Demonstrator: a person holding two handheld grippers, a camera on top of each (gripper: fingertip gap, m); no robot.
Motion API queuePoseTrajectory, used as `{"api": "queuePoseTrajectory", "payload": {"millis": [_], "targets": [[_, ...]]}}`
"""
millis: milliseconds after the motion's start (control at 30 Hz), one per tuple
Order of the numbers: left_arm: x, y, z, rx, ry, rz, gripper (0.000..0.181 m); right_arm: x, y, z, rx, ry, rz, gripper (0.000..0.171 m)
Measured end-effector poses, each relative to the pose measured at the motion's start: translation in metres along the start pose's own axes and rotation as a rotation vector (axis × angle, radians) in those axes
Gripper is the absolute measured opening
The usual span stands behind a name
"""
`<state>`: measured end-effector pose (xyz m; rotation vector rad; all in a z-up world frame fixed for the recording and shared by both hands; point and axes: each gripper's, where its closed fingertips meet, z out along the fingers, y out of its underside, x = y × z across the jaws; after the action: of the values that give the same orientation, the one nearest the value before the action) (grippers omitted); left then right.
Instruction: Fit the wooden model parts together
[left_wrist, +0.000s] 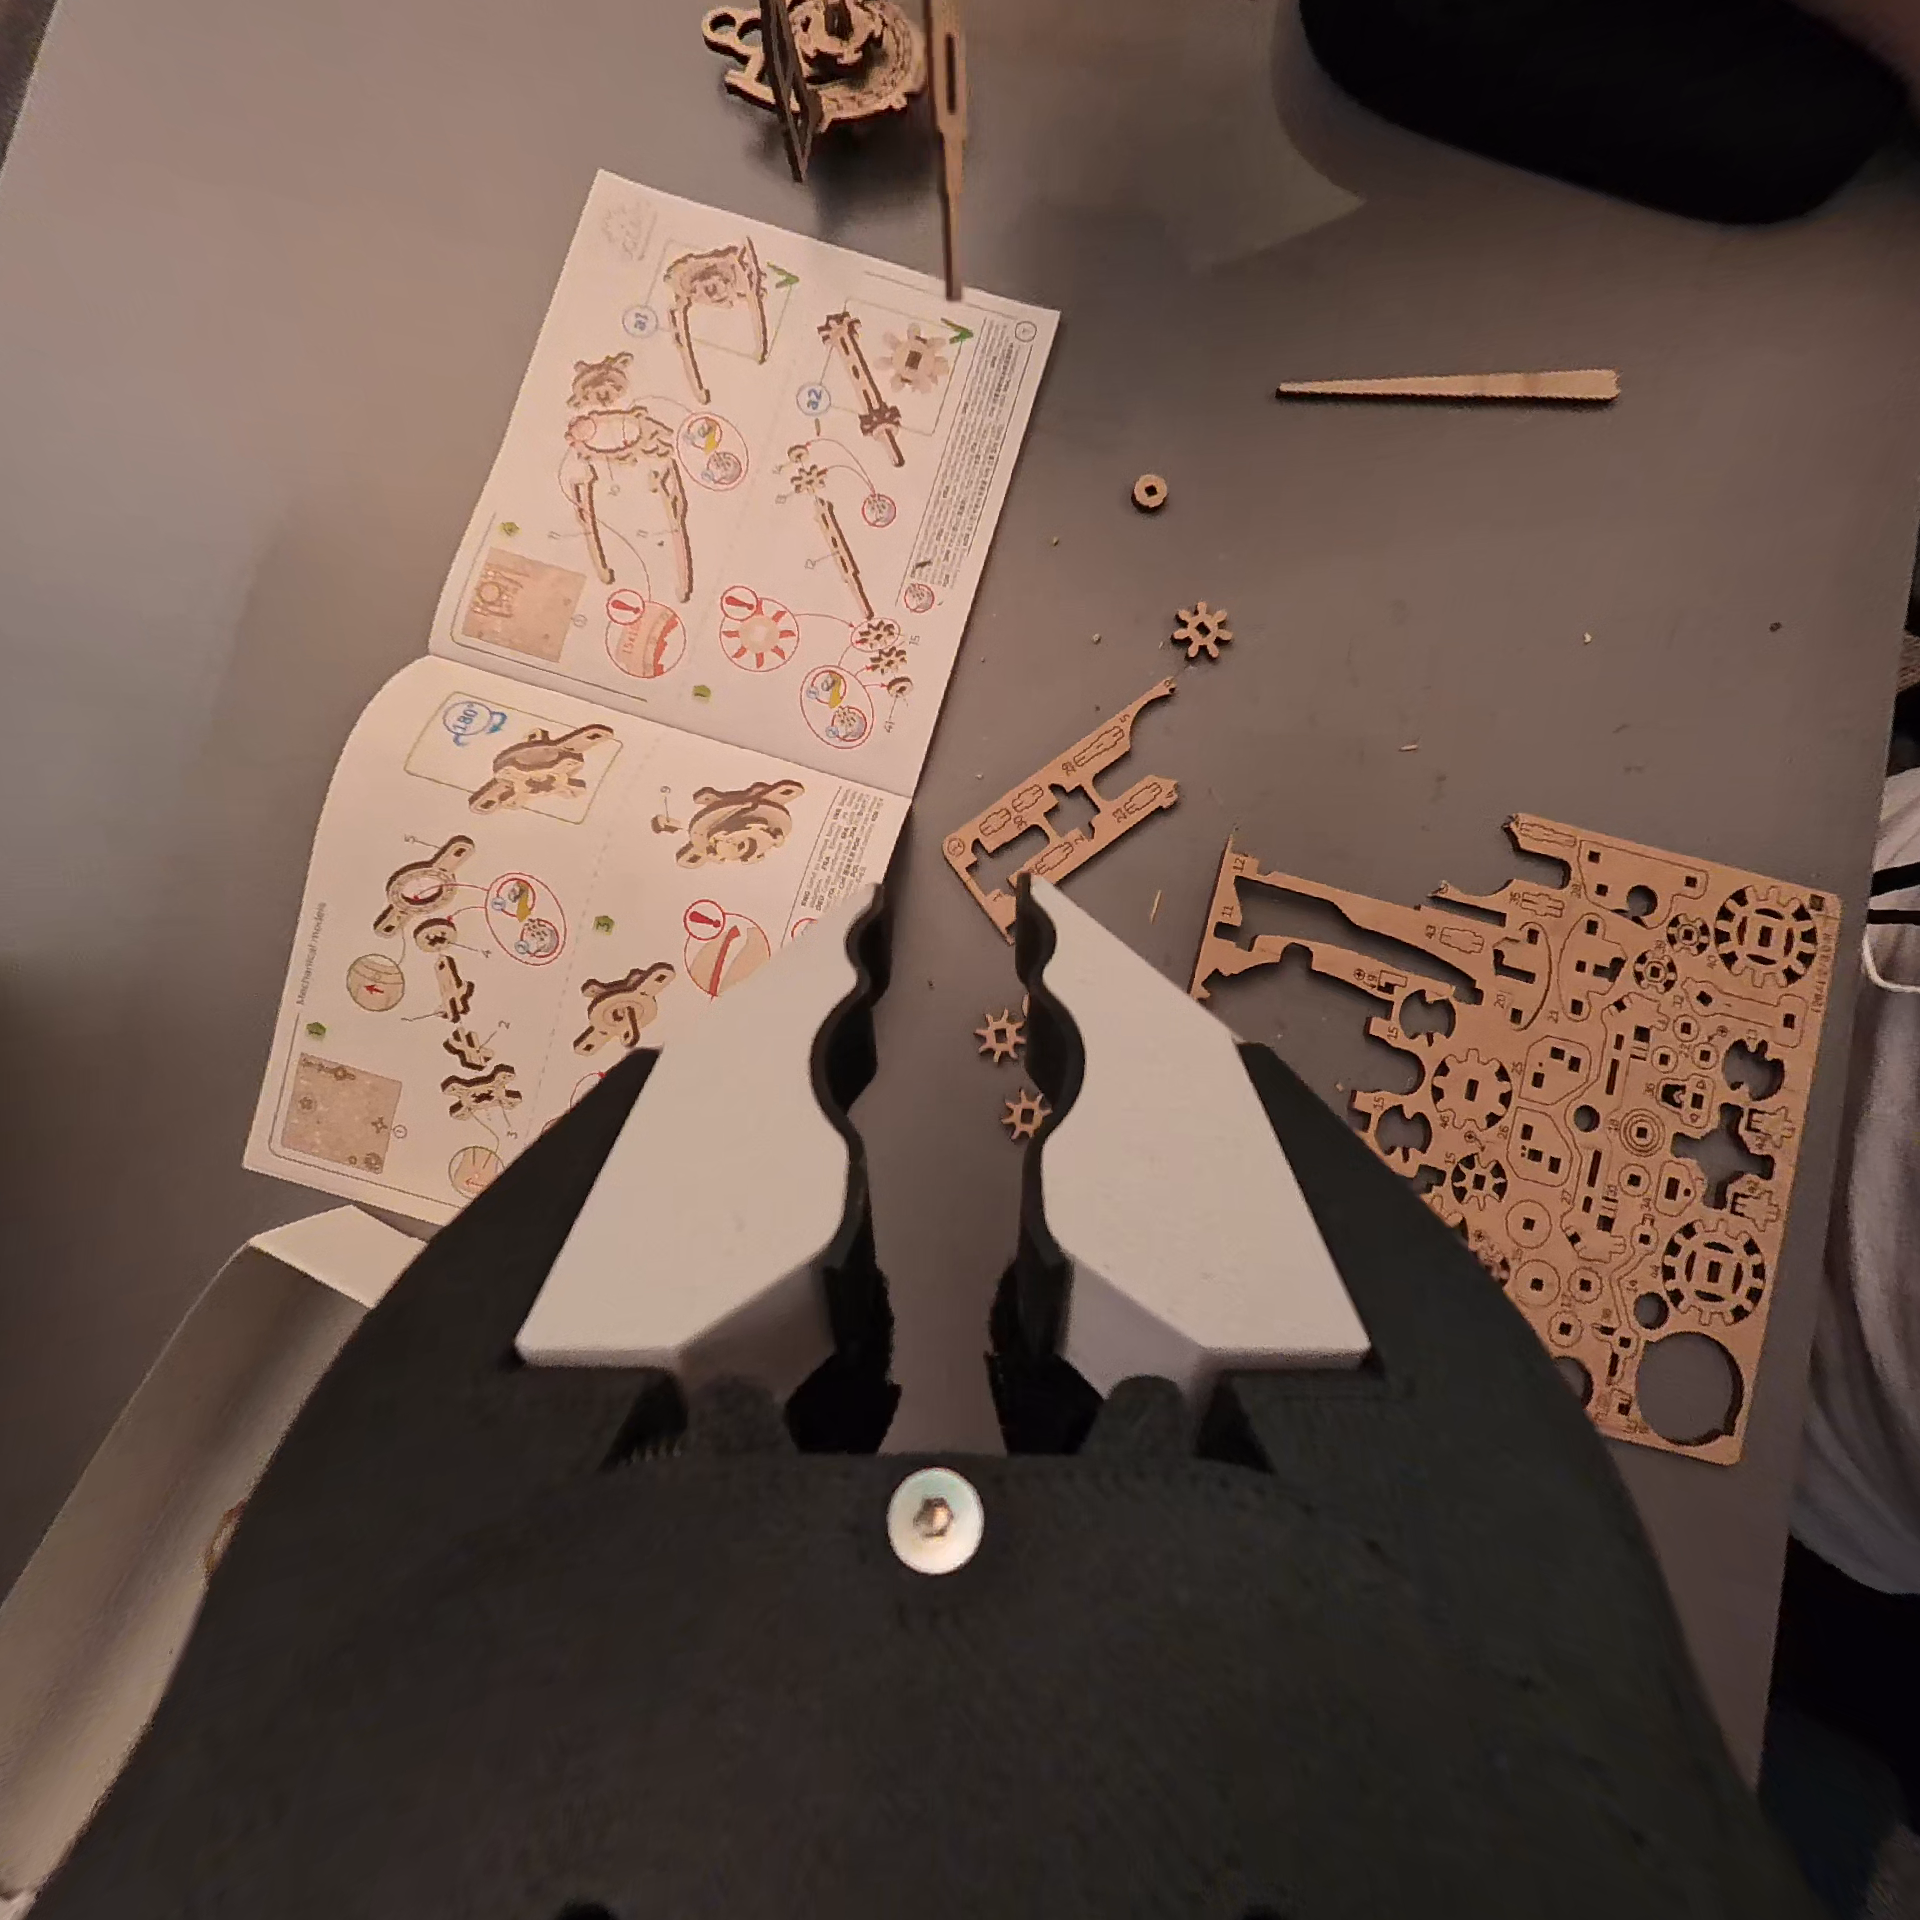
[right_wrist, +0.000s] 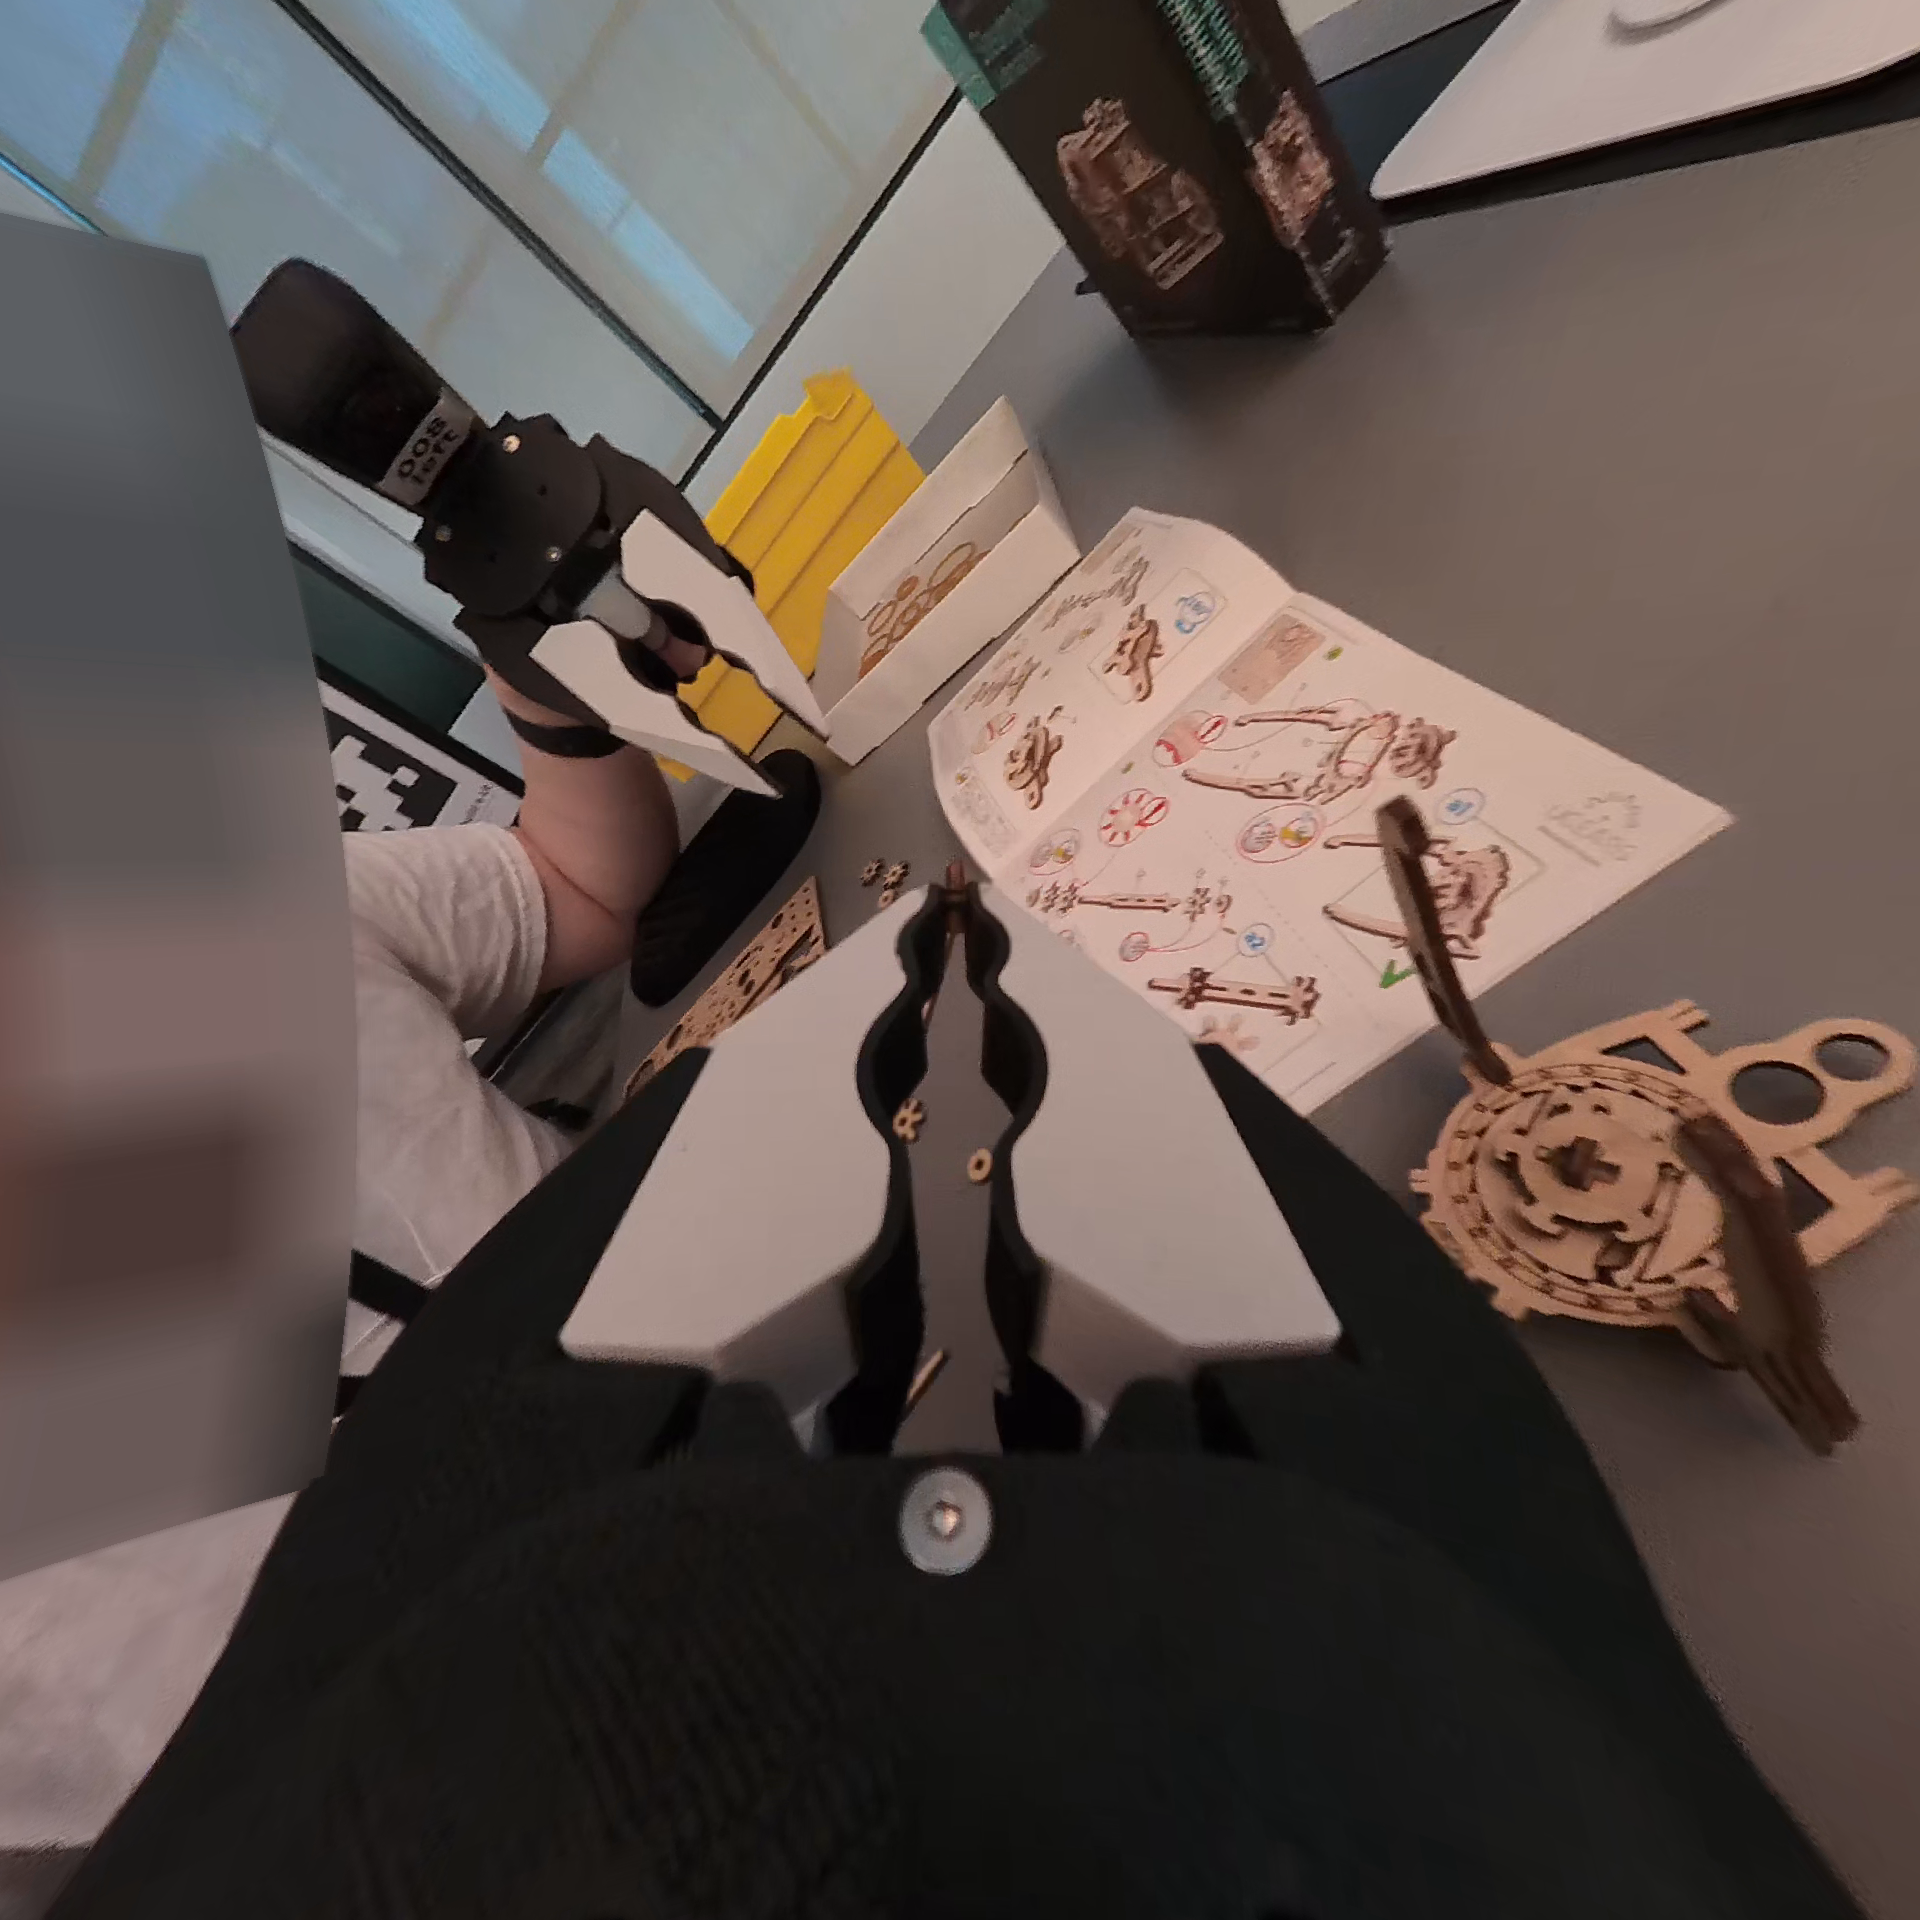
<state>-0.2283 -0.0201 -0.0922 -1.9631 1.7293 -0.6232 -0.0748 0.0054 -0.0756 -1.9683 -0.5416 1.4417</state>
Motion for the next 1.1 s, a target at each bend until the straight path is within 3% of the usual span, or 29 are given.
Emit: {"api": "queuePoseTrajectory", "payload": {"millis": [100,233,367,467,733,900,1100], "targets": [[0.003,-0.012,0.003,0.075,0.042,-0.056,0.021,-0.01,0.007,0.009,-0.034,-0.055,0.031,0.0],[0.021,-0.048,0.012,0.304,0.244,-0.268,0.016,-0.029,0.016,0.037,-0.018,-0.135,0.189,0.001],[0.023,-0.051,0.024,0.341,0.327,-0.382,0.036,-0.051,0.033,0.06,-0.077,-0.226,0.218,0.001],[0.028,-0.061,0.019,0.421,0.445,-0.467,0.037,-0.059,0.037,0.067,-0.087,-0.256,0.211,0.001],[0.044,-0.051,0.032,0.334,0.515,-0.437,0.028,-0.07,0.038,0.075,-0.069,-0.302,0.225,0.001],[0.065,-0.053,0.027,0.338,0.726,-0.491,0.001,-0.076,0.041,0.076,-0.073,-0.333,0.238,0.0],[0.073,-0.05,0.027,0.307,0.732,-0.484,0.0,-0.076,0.041,0.066,-0.117,-0.36,0.139,0.009]]}}
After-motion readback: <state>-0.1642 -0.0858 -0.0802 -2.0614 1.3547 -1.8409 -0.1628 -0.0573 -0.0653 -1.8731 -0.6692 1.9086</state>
